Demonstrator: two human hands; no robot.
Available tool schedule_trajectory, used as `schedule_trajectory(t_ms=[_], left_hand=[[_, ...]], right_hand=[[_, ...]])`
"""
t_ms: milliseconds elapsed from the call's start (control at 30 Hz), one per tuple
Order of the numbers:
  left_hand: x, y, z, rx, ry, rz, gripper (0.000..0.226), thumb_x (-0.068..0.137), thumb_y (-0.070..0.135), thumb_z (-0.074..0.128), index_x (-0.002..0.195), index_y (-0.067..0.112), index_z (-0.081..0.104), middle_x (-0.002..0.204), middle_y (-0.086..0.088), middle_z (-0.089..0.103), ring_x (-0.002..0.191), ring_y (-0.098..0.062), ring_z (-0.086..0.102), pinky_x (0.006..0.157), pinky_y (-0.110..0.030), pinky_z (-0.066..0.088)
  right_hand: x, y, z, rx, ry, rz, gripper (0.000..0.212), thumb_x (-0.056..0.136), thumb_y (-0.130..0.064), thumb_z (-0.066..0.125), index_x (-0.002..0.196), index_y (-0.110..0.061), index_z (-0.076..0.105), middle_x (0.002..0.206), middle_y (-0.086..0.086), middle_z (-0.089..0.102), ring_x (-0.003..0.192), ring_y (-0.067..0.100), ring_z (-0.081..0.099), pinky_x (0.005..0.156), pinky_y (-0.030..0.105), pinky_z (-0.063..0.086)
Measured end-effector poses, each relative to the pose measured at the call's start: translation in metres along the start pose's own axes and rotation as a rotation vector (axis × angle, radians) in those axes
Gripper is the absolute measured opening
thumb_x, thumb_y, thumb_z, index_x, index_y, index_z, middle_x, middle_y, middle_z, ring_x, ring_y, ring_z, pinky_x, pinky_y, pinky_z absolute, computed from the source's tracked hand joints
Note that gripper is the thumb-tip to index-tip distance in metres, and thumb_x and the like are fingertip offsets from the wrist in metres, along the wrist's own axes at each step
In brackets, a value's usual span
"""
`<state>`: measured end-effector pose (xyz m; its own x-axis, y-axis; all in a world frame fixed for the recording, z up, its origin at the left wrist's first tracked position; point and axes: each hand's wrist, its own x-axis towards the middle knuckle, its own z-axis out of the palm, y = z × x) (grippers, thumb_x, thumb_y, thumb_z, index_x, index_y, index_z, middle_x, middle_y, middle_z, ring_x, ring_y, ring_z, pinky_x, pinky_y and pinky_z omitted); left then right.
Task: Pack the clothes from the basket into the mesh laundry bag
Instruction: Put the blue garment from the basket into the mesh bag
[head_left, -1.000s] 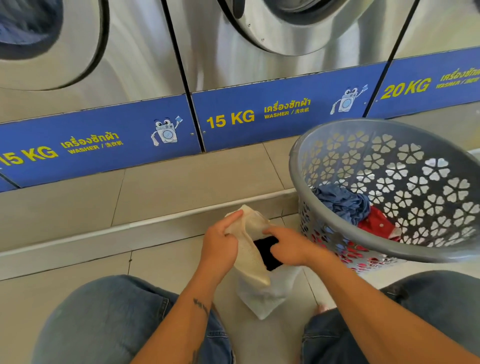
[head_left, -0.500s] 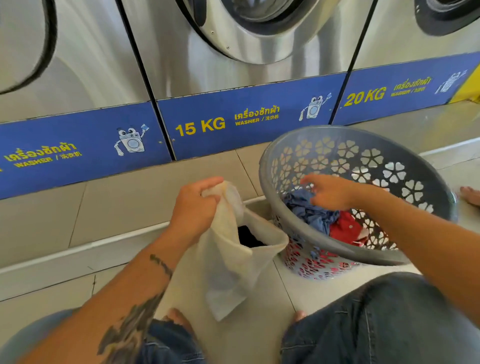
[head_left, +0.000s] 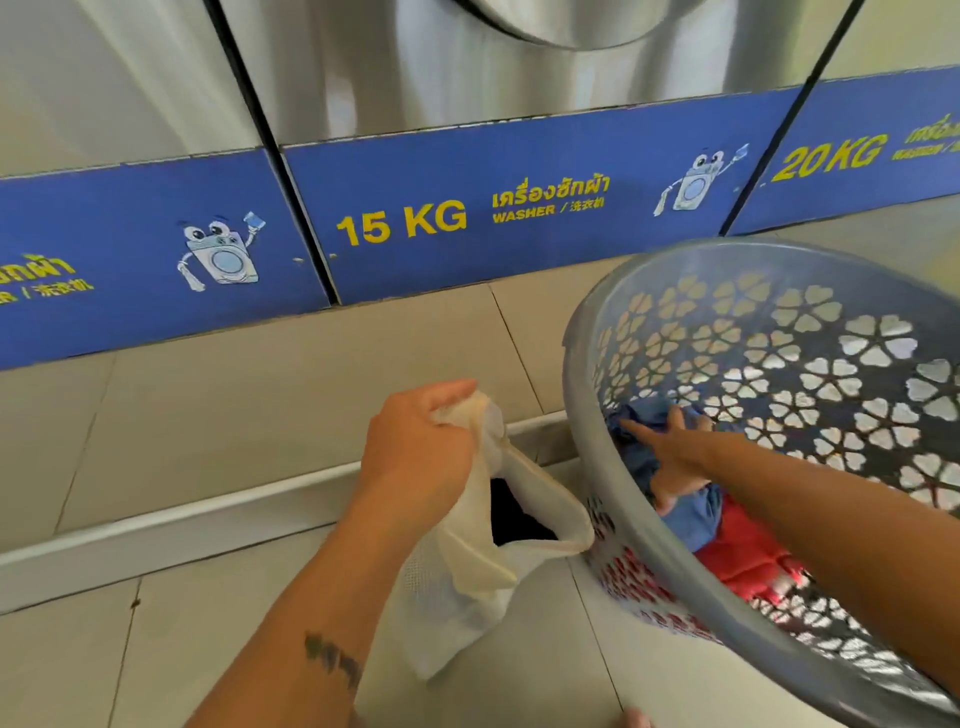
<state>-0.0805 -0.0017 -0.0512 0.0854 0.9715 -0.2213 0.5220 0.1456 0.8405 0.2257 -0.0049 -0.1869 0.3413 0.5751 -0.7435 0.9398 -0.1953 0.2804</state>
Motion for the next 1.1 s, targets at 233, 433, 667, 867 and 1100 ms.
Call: schedule_trajectory(t_ms=[233, 433, 667, 867, 1100], left_hand=[[0.015, -0.014, -0.004, -0.137, 0.033, -0.063, 0.027, 0.088, 0.021, 0.063, 0.109, 0.035, 0.074, 0.119, 0.016, 0.066, 0.111, -0.005, 0.058, 0.095, -0.025, 0.047], [0.008, -0.004, -0.005, -0.107, 0.021, -0.02, 0.028, 0.084, 0.016, 0.069, 0.1, 0.038, 0.075, 0.11, 0.014, 0.07, 0.106, -0.012, 0.063, 0.09, -0.032, 0.052], [-0.035, 0.044, -0.051, -0.228, 0.133, 0.082, 0.031, 0.086, 0.009, 0.063, 0.092, 0.037, 0.074, 0.102, 0.013, 0.069, 0.103, -0.013, 0.062, 0.085, -0.027, 0.045], [-0.082, 0.074, -0.092, -0.133, 0.093, 0.264, 0.029, 0.09, 0.012, 0.062, 0.107, 0.032, 0.074, 0.099, 0.021, 0.063, 0.099, -0.002, 0.055, 0.088, -0.024, 0.037], [-0.106, 0.074, -0.086, -0.239, 0.078, 0.288, 0.034, 0.089, 0.011, 0.063, 0.112, 0.032, 0.073, 0.113, 0.016, 0.066, 0.104, 0.0, 0.057, 0.084, -0.015, 0.038]], right_hand=[[0.027, -0.01, 0.031, -0.024, 0.157, -0.22, 0.052, 0.081, -0.045, 0.052, 0.128, -0.025, 0.053, 0.127, 0.015, 0.05, 0.117, 0.04, 0.051, 0.089, 0.047, 0.051], [-0.022, 0.003, -0.01, 0.255, 0.305, -0.302, 0.008, 0.067, -0.023, 0.055, 0.07, -0.021, 0.048, 0.081, 0.007, 0.057, 0.076, 0.03, 0.056, 0.064, 0.038, 0.047], [-0.113, 0.026, -0.027, 0.547, 0.556, -0.307, 0.019, 0.071, -0.013, 0.061, 0.08, -0.014, 0.044, 0.073, 0.009, 0.049, 0.066, 0.03, 0.044, 0.055, 0.035, 0.032], [-0.191, 0.018, -0.04, 1.013, 1.042, -0.35, 0.021, 0.082, -0.013, 0.069, 0.088, -0.011, 0.049, 0.077, 0.017, 0.058, 0.071, 0.036, 0.054, 0.059, 0.04, 0.041], [-0.288, -0.045, -0.047, 1.251, 1.239, -0.741, 0.021, 0.077, -0.008, 0.069, 0.083, -0.013, 0.049, 0.068, -0.005, 0.049, 0.058, 0.004, 0.041, 0.055, 0.017, 0.035]])
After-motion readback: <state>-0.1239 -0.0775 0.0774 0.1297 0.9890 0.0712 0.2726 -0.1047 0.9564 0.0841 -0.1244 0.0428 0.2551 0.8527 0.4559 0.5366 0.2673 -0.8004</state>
